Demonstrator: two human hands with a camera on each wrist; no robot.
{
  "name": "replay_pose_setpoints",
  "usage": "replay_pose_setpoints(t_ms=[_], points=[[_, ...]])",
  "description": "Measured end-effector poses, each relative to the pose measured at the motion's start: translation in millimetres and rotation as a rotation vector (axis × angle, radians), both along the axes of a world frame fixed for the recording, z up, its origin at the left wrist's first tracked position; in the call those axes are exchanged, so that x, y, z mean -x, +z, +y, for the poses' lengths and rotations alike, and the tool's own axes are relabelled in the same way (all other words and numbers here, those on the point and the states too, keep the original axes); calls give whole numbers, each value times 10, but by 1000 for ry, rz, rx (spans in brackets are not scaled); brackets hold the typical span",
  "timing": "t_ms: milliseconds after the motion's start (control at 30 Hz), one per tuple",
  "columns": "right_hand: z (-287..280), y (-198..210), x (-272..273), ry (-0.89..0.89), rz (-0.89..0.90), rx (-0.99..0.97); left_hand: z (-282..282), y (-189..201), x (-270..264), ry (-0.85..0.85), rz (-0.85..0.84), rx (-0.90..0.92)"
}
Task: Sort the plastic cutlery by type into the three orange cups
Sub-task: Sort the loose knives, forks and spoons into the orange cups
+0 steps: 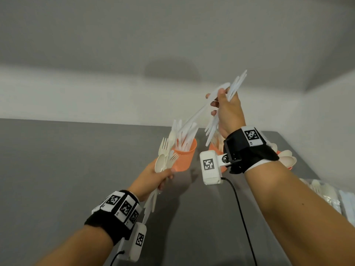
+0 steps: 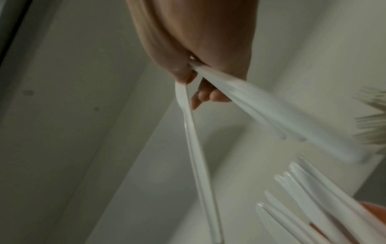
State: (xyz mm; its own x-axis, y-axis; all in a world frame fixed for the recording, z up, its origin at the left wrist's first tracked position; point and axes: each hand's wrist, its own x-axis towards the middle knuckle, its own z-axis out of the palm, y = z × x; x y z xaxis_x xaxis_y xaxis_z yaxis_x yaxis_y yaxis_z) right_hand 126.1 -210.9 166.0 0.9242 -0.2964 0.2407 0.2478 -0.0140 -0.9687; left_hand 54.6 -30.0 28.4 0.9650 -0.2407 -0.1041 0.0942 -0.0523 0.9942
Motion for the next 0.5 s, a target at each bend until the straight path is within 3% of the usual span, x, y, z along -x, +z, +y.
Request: replay_pose_setpoints(t_ms=[167,333,500], points=[[153,-267,-163,-55,-69,-83,59,83,-61,36,14,84],[378,-471,-314,-86,-142,-34,70,197,-111,-7,26,191],[429,-755,-382,-2,24,121,83,227,-154,-71,79,357]])
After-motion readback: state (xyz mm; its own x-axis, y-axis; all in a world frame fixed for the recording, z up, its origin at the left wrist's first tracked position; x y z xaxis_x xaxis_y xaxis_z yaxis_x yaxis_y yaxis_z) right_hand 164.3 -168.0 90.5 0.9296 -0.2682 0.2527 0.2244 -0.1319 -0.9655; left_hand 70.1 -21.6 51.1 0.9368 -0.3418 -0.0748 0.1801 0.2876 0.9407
